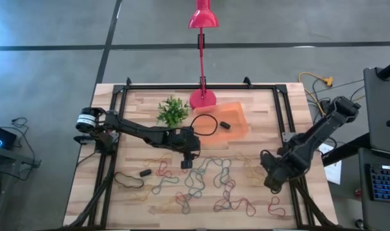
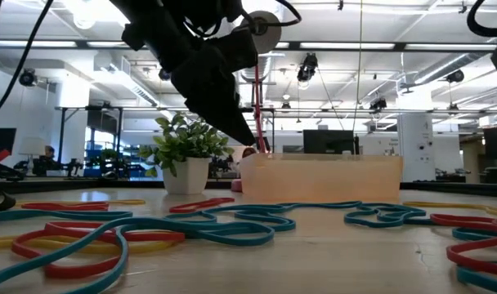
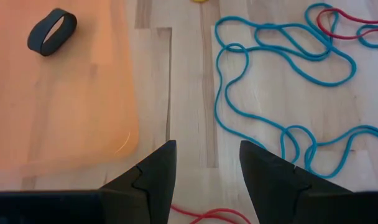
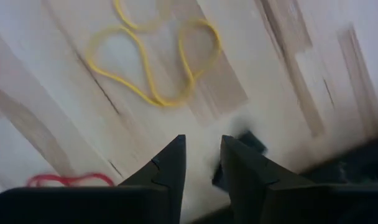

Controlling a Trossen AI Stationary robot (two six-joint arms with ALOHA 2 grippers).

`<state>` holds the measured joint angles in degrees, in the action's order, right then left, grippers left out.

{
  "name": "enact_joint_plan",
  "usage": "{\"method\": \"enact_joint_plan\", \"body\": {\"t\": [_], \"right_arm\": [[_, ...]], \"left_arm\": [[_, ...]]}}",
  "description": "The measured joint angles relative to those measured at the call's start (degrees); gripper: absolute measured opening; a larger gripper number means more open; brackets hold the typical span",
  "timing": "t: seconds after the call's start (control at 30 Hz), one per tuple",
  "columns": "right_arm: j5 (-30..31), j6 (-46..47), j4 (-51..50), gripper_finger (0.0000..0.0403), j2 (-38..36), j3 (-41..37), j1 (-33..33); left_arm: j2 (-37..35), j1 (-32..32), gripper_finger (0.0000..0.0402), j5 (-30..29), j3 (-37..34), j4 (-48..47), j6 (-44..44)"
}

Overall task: Pick and place rubber bands into bin
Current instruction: Put the right black rubberband into the orange container

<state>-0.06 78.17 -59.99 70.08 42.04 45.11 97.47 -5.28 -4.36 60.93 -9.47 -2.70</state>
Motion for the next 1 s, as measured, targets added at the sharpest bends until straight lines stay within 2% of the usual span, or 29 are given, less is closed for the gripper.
{"method": "enact_joint_plan", "body": {"t": [0.17,0.47,0.67,1.0], "right_arm": [[-2.0,5.4,-4.4,0.0131,0.0,-0.4,0.5],[-1.9,11.9,-3.8,0.0184,0.3,-3.1,0.5],[-2.1,14.7,-3.1,0.0196,0.3,-5.3,0.5],[-5.3,16.9,5.3,0.0196,0.3,-10.7,0.5]], "left_arm": [[0.0,0.0,0.0162,0.0,0.0,0.0,0.0],[0.0,0.0,0.0162,0.0,-0.1,0.0,0.1],[0.0,0.0,0.0162,0.0,-0.1,0.0,0.1],[0.0,0.0,0.0162,0.0,-0.1,0.0,0.1]]}}
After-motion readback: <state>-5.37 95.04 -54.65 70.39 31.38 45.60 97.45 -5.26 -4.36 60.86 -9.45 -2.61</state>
